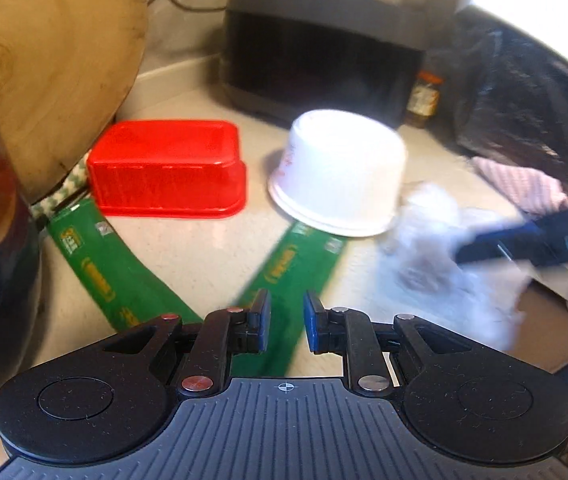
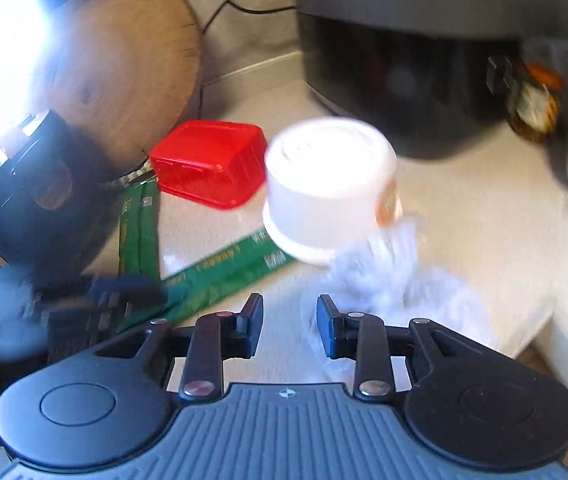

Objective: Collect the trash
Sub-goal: 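Reach the right gripper to the garlic bulb while the left gripper approaches a green packet, then grasp the green packet with the left gripper while the right gripper hovers at the garlic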

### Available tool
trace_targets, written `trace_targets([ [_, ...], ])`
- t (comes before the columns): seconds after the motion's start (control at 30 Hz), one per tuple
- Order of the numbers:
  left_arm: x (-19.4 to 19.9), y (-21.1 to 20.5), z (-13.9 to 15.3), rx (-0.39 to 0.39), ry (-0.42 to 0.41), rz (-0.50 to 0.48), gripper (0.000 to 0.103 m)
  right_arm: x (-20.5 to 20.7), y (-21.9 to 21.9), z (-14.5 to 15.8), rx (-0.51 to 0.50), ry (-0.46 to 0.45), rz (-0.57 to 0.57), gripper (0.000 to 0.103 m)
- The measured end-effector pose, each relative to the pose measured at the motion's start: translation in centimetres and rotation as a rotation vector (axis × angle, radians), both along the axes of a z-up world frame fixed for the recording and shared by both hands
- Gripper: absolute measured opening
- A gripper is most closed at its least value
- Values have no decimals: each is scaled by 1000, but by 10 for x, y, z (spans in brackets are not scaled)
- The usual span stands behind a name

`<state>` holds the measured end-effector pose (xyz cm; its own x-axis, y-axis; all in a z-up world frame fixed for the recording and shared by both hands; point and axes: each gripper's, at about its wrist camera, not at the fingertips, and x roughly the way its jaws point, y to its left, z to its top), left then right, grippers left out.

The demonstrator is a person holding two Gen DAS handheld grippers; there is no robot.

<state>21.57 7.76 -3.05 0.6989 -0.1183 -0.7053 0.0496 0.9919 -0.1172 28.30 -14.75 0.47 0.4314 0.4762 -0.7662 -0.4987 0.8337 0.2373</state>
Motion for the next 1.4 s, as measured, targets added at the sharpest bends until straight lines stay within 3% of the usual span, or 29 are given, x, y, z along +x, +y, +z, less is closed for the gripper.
trace_targets([
  [0.1,20,1,-5,-10,21,-7,21,-15,-19,-15,58,-47,-51,31],
  [0.2,31,-6,-15,34,53,-26,21,-42,-35,-35,64,-120,-117,31],
  [0.33,35,-14,-22,94,71,-61,24,-56,-58,-53,95,-121,-167,32],
  [0.53,38,-22,-23,146,71,-74,29,-62,-89,-39,166,-155,-146,37],
  [0.6,39,-24,-23,157,63,-76,29,-61,-107,-26,206,-179,-173,52],
  [0.67,43,-24,-23,162,61,-74,29,-58,-123,-15,237,-193,-221,60],
  [0.73,50,-24,-25,164,61,-61,29,-53,-133,-9,246,-194,-256,60],
  [0.97,57,-23,-31,179,50,-65,32,-59,-117,-22,195,-147,-216,60],
  [1.17,36,-19,-29,124,80,-92,32,-77,-101,-38,186,-86,-146,61],
  [1.33,8,-16,-28,95,84,-78,32,-91,-84,-45,105,-133,-96,64],
  [1.4,-3,-14,-27,91,88,-75,32,-90,-77,-44,103,-141,-74,57],
])
